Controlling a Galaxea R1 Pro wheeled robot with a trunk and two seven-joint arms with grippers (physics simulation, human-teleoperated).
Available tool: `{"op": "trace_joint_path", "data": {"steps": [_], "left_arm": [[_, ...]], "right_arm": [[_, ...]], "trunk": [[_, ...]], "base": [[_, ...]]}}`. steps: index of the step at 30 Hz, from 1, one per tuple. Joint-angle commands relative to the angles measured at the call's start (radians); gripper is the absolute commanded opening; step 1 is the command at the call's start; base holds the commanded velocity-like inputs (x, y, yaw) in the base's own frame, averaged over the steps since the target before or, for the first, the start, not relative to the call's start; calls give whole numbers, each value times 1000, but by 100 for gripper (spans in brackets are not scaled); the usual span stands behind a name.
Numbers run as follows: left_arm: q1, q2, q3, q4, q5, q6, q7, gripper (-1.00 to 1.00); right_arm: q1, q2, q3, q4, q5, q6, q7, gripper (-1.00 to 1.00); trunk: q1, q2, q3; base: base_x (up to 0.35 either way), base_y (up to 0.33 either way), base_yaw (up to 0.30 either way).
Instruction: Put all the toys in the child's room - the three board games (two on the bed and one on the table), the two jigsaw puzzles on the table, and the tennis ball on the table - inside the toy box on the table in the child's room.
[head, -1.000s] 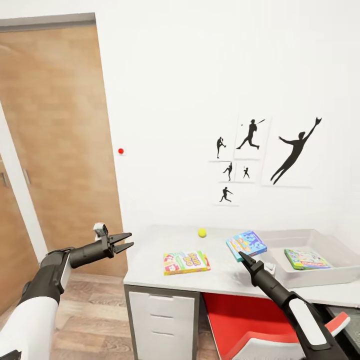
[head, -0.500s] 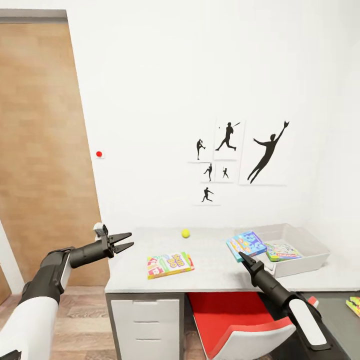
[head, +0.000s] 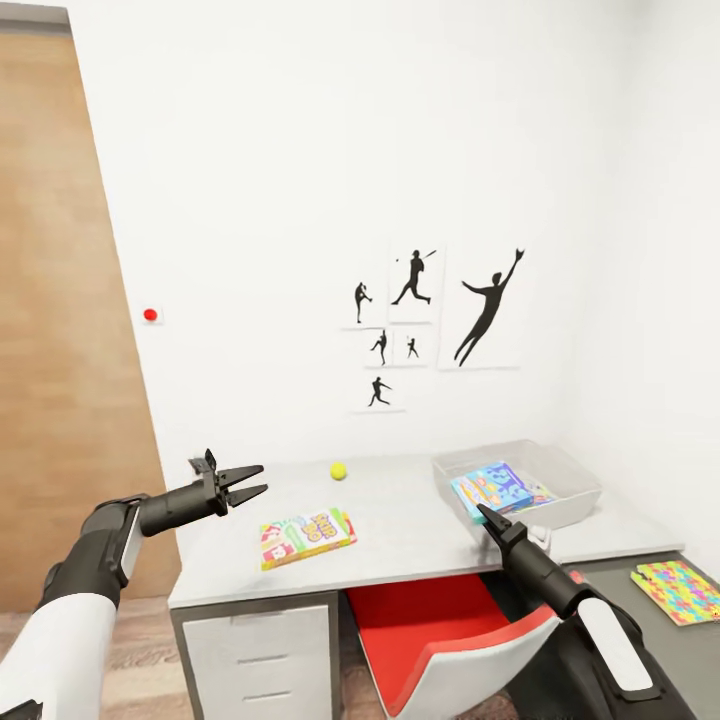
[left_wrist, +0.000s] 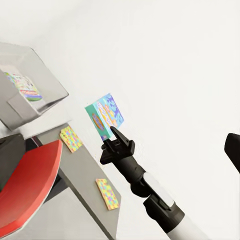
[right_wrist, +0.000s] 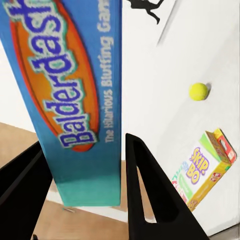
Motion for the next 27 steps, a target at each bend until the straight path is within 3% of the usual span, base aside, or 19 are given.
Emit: {"op": "trace_joint_path", "data": {"steps": [1, 10, 27], "left_arm": [[0, 0, 3, -1, -11, 10, -9, 100], [0, 0, 3, -1, -11, 10, -9, 100], [0, 0, 3, -1, -10, 10, -9, 100]], "right_arm": [[-1, 0, -2, 1, -9, 9, 1, -100], [-1, 0, -5, -4, -10, 9, 1, -100], [-1, -1, -7, 2, -11, 10, 1, -100]], "trunk": [[0, -1, 0], [0, -1, 8], [0, -1, -12]], "base": [[0, 0, -233], [0, 0, -183], [0, 0, -15]]}}
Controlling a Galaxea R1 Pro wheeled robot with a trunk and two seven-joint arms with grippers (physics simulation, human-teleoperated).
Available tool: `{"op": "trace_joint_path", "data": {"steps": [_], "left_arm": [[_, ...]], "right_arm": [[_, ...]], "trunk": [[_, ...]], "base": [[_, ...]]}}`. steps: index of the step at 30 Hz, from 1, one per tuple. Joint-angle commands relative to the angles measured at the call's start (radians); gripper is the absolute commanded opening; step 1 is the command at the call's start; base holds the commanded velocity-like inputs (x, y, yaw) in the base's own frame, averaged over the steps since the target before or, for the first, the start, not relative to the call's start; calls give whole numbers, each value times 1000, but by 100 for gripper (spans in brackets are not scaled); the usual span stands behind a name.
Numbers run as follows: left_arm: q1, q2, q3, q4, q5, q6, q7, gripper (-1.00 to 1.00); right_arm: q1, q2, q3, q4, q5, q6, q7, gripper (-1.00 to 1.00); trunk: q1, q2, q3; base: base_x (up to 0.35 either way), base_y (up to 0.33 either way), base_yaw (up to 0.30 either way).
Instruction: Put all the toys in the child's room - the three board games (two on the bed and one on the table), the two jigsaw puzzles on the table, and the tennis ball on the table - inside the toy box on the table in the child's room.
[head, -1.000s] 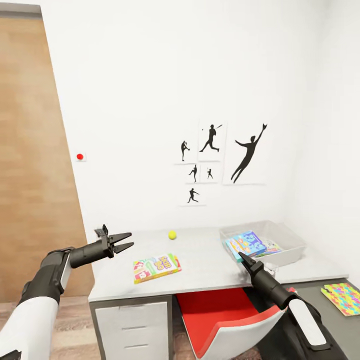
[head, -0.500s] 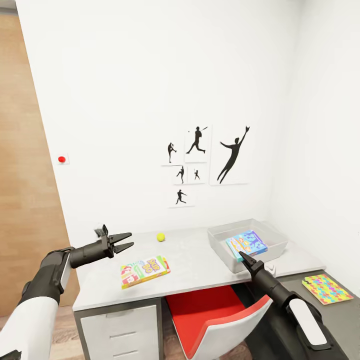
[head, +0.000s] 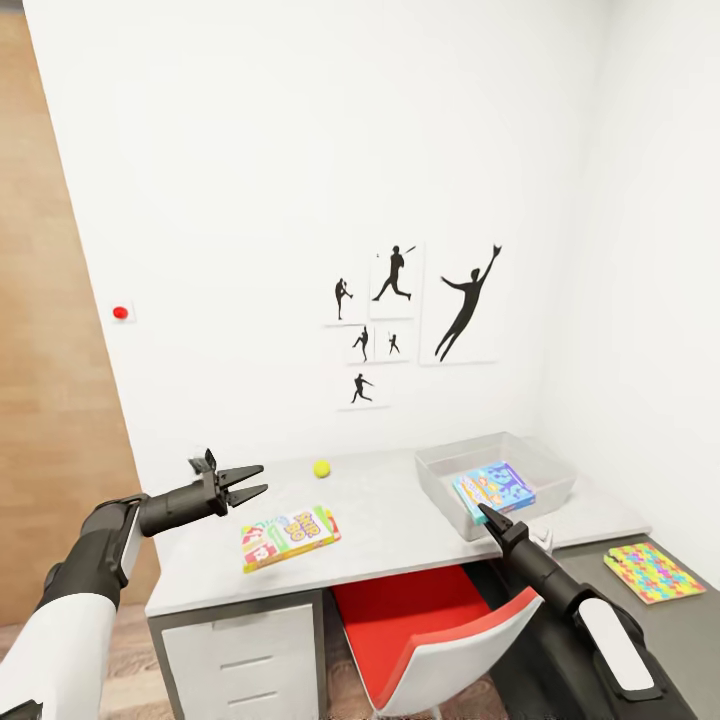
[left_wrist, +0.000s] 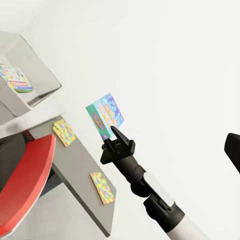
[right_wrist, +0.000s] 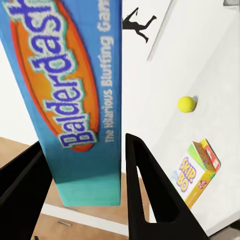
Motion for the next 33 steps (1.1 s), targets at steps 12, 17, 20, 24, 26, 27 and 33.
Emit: {"op": "trace_joint_path", "data": {"steps": [12, 17, 20, 24, 26, 27, 33], "left_arm": [[-1, -1, 3, 0, -11, 10, -8, 100], [-1, -1, 2, 0, -11, 10, -8, 100], [-1, -1, 3, 0, -11, 10, -8, 100], [-1, -1, 3, 0, -11, 10, -8, 100], [-1, -1, 2, 0, -11, 10, -8, 100], [-1, -1, 2, 0, -11, 10, -8, 100], [-1, -1, 2, 0, -11, 10, -8, 100]], "right_arm": [[0, -1, -2, 1, -6, 8, 1, -100], [-1, -1, -2, 1, -6, 8, 2, -100], [0, -1, -2, 0, -6, 8, 2, -100], [-1, -1, -2, -3, -5, 7, 2, -100], [-1, 0, -2, -4, -5, 7, 2, -100], [-1, -1, -2, -4, -5, 7, 2, -100], [-1, -1, -2, -5, -5, 8, 2, -100]], "trunk": [[0, -1, -20], [0, -1, -29], [0, -1, -32], [0, -1, -34], [0, -1, -34], [0, -1, -34], [0, -1, -34]], "base": [[42, 40, 0], [67, 58, 0], [15, 13, 0], [3, 3, 0], [11, -2, 0], [33, -18, 0], [101, -163, 0]]}}
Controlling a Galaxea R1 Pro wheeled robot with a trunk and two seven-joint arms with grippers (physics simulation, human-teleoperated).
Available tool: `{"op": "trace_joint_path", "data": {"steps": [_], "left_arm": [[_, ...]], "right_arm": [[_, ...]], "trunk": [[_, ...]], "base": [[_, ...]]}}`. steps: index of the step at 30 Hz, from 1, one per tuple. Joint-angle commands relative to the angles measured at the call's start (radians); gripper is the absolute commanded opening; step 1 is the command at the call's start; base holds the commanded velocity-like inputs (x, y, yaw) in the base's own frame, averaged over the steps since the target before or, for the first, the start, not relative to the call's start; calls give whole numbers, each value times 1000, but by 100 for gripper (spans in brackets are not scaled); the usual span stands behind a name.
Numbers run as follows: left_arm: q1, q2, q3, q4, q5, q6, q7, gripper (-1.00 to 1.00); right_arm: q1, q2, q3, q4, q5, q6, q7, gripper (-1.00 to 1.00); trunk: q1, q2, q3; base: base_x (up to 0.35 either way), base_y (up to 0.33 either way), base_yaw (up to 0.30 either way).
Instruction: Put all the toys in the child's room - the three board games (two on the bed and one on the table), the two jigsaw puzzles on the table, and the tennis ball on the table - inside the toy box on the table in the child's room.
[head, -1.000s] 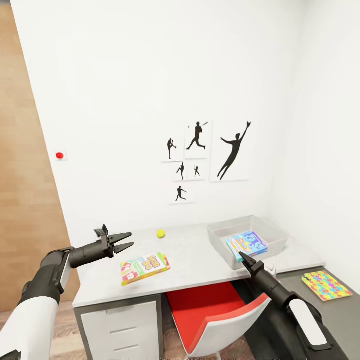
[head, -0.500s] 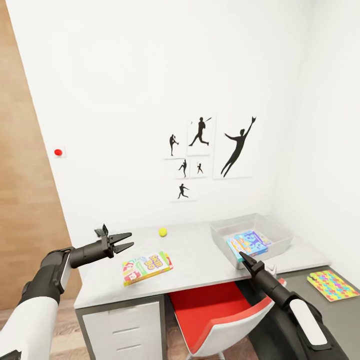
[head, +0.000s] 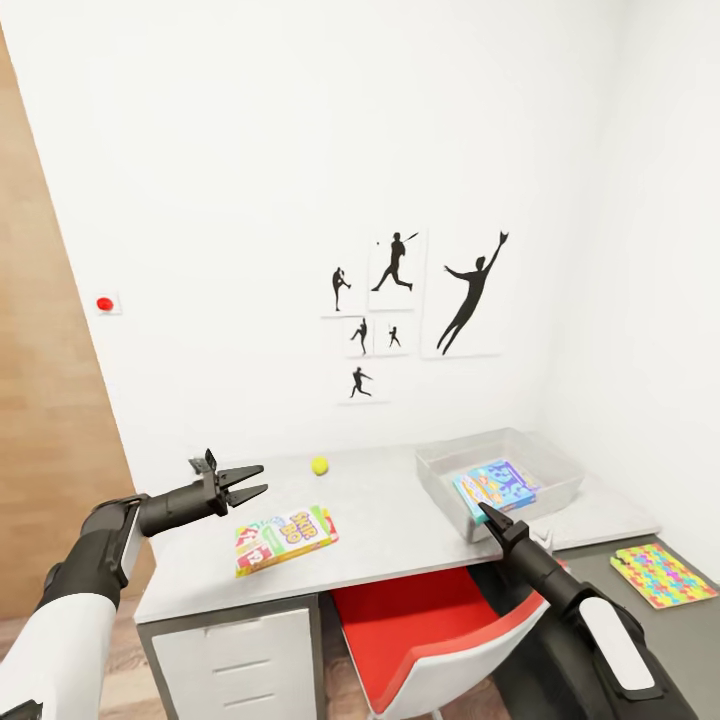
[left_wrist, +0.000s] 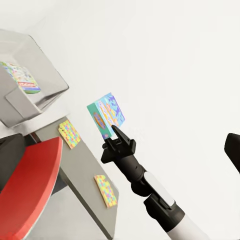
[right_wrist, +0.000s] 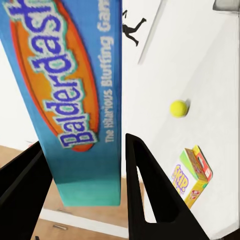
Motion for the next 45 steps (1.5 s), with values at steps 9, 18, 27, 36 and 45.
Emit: {"op": "trace_joint_path", "data": {"steps": [9, 18, 27, 36, 45], "left_arm": [[-1, -1, 3, -1, -10, 10, -8, 100], [-1, -1, 3, -1, -10, 10, -8, 100], [-1, -1, 4, -1, -10, 10, -8, 100], [-1, -2, 3, -1, -10, 10, -8, 100], [-1, -7, -2, 2, -11, 10, -8, 100]], "right_arm": [[0, -1, -2, -1, -8, 10, -2, -100], [0, -2, -2, -1, -8, 10, -3, -100], [0, 0, 4, -6, -8, 10, -5, -100], [-5, -10, 10, -169, -6, 122, -97, -100], [-153, -77, -147, -274, -61, 423, -436, -100]], "trunk": [[1, -1, -2], [1, -1, -7], [1, -1, -7], [1, -1, -7], [1, -1, -7]], "base": [[109, -43, -36], [45, -2, -134], [2, 0, -12], [0, 0, 0], [21, 0, 0]]}}
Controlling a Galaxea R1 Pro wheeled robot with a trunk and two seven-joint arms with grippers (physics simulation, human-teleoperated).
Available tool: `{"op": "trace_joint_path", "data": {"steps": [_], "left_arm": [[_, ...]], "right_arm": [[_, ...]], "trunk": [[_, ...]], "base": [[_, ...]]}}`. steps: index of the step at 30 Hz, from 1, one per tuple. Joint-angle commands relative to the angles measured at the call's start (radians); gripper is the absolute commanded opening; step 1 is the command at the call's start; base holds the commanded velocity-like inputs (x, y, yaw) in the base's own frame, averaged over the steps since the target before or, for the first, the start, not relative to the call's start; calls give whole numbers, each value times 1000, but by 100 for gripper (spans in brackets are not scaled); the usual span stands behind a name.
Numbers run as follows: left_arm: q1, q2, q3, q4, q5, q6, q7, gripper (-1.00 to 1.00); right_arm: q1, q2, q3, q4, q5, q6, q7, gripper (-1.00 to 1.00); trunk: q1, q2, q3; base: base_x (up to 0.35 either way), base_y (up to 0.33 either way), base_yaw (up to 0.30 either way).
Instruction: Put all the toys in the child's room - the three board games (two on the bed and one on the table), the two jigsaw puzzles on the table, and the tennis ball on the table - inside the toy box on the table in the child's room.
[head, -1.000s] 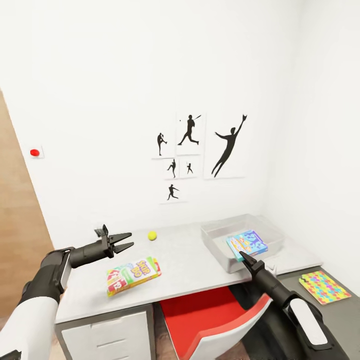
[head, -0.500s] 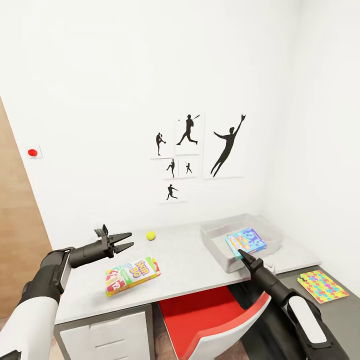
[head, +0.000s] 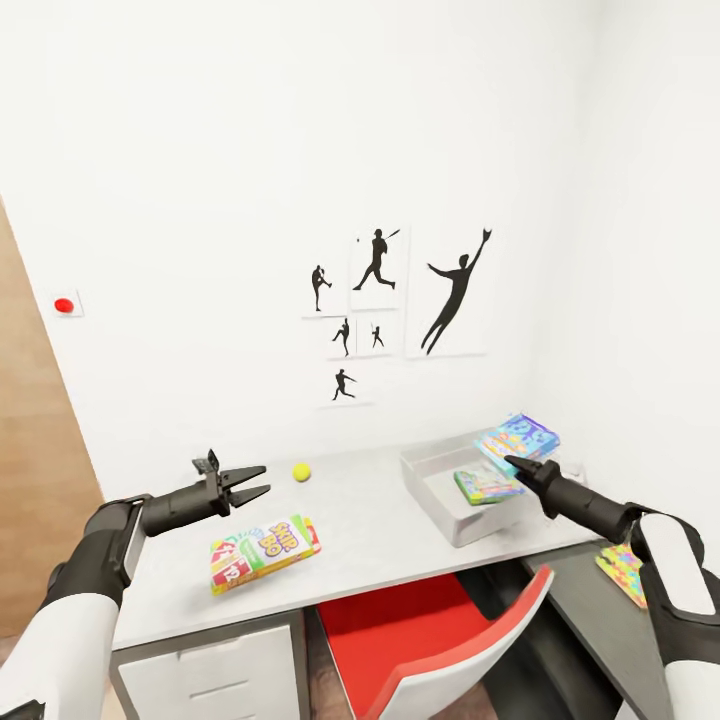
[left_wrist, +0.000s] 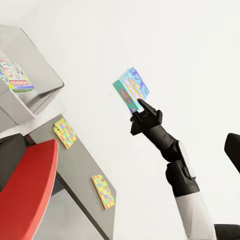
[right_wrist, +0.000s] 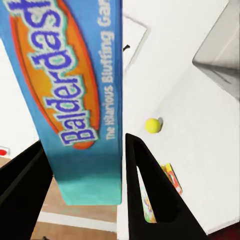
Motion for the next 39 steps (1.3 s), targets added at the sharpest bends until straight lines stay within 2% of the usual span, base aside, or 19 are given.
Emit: {"op": "trace_joint_path", "data": {"steps": [1, 7, 10, 16, 24, 29, 33, 34, 36, 37, 38, 39], "left_arm": [[-1, -1, 3, 0, -11, 10, -8, 100], [-1, 2, 6, 0, -11, 10, -8, 100], [-1, 5, 7, 0, -11, 10, -8, 100], [-1, 4, 6, 0, -11, 10, -8, 100], [-1, 1, 5, 0, -11, 11, -8, 100], [-1, -2, -1, 0, -11, 12, -8, 100], [-1, -3, -3, 1, -12, 12, -8, 100], [-1, -3, -3, 1, -12, 12, -8, 100], [-1, -4, -4, 1, -12, 12, -8, 100], [-1, -4, -4, 1, -13, 12, -8, 100], [-1, -4, -4, 1, -13, 12, -8, 100], [-1, -4, -4, 1, -13, 12, -8, 100]], "right_arm": [[-19, -3, -10, 0, -6, 13, -11, -100], [-171, -16, -39, 51, -37, 43, -196, -100], [-239, -19, -42, 87, -81, 51, -251, -100], [-259, -23, -39, 108, -103, 57, -266, -100], [-260, -23, -31, 116, -102, 58, -269, -100], [-258, -23, 1, 115, -102, 58, -269, -100], [-257, -46, 20, 118, -100, 58, -270, -100], [-256, -59, 37, 119, -100, 58, -272, -100], [-258, -87, 103, 120, -102, 58, -288, -100], [-259, -94, 120, 122, -102, 58, -295, -100], [-266, -114, 166, 139, -104, 58, -315, -100], [-275, -123, 186, 158, -106, 58, -323, -100]], "trunk": [[0, -1, -1], [0, -1, -1], [0, -1, -1], [0, -1, -1], [0, -1, -1], [0, -1, -1], [0, -1, -1], [0, -1, -1], [0, -1, -1], [0, -1, -1], [0, -1, -1], [0, -1, -1]], "base": [[93, 0, 0], [196, 0, 0], [170, 0, 0], [38, 0, 0], [2, 0, 0], [0, 0, 0], [0, 0, 0], [0, 0, 0], [0, 0, 0], [0, 0, 0], [0, 0, 0], [0, 0, 0]]}}
